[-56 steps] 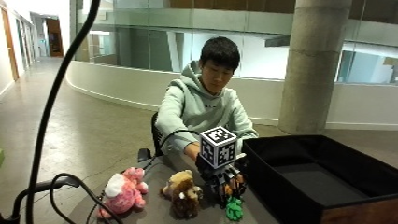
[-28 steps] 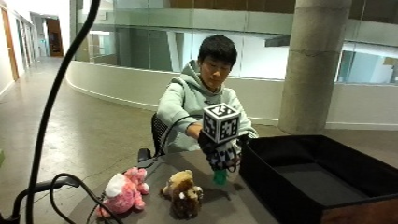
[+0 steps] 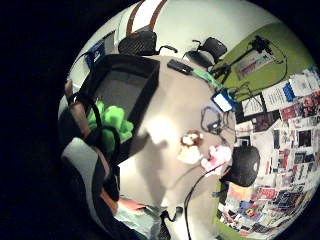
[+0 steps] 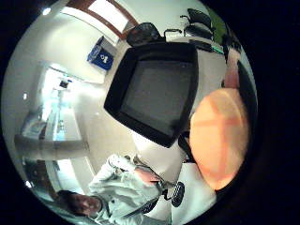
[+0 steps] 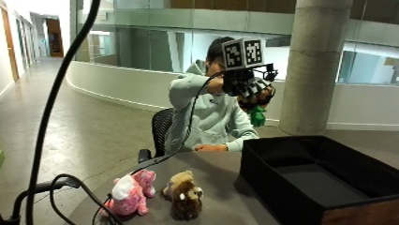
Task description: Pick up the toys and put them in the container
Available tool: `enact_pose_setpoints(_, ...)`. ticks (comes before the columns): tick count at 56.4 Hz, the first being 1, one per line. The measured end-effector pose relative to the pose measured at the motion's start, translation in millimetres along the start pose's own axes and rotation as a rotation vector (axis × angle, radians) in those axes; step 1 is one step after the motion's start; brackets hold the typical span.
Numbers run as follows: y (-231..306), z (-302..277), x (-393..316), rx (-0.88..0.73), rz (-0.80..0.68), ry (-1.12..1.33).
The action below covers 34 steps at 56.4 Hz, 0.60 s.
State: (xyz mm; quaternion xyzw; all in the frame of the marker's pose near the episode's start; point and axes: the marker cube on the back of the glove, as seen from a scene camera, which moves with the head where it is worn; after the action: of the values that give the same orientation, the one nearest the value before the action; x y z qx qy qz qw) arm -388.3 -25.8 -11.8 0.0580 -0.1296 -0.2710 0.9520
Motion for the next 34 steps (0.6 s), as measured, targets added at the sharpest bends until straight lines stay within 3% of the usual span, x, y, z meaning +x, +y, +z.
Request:
enact_pose_setpoints(17,-52,5,-49,0.226,-0.025,-0.045)
enact_pose_setpoints(27,-59,36,-81,-0.007,-0.036,0.013)
enact_pose_setpoints(34,-62,45,-84,-0.063,-0.034,0.059)
